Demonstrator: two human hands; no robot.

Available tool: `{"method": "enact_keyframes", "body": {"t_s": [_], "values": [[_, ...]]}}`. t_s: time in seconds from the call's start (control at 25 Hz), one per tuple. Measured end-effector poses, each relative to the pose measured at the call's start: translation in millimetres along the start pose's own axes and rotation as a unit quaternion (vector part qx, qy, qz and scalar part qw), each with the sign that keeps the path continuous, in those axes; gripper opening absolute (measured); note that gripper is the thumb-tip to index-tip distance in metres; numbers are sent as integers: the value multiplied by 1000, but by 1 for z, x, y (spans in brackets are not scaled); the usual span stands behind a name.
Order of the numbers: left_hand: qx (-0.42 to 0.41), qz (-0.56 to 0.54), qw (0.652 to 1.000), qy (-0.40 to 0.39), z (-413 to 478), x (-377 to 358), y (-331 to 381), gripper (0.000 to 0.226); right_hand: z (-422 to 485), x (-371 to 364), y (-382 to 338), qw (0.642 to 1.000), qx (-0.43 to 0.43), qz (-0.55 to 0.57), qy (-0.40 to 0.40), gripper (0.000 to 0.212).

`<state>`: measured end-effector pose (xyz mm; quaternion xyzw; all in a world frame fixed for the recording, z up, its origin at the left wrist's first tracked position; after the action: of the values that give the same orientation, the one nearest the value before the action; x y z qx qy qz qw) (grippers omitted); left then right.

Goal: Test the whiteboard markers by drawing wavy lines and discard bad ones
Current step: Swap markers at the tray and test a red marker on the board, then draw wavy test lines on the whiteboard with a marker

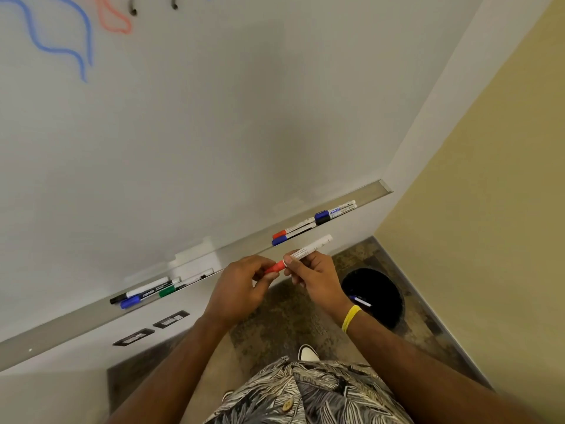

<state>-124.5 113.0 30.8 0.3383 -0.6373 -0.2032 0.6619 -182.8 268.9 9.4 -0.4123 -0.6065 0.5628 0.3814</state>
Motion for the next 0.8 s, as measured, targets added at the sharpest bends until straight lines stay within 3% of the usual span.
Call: {"method": "enact_keyframes", "body": {"t_s": [0.4, 0.52, 0.6, 0.68, 0.76, 0.8], "values": [[4, -27, 1000, -4, 7, -29, 19, 19, -2, 31, -8, 1000, 3, -14, 3, 18], [16, -2, 1000, -22, 12, -35, 16, 22, 0, 35, -4, 995, -22, -97, -1, 25], [12, 24, 999, -38, 15, -39, 10, 22, -5, 42, 3, 965, 18, -263, -2, 36], [-7, 71, 995, -64, 16, -48, 5, 23, -14, 51, 6, 894, 137, -427, 8, 36], [-28, 112, 988, -103, 17, -61, 3, 29, -16, 58, 8, 835, 224, -503, -10, 30], [-36, 122, 984, -124, 17, -68, 4, 37, -15, 61, 12, 824, 233, -515, -40, 28]]}}
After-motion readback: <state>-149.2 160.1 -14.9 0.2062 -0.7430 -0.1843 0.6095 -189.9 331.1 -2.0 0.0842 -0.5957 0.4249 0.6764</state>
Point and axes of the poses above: each hand's wrist, its own z-axis towards the middle knuckle, its own x-axis out of the back of the hand, y = z × x, the point moved 3 cm from there along z, towards the middle knuckle, and after that the axes turned 8 degrees about x, right-handed, at the moved point
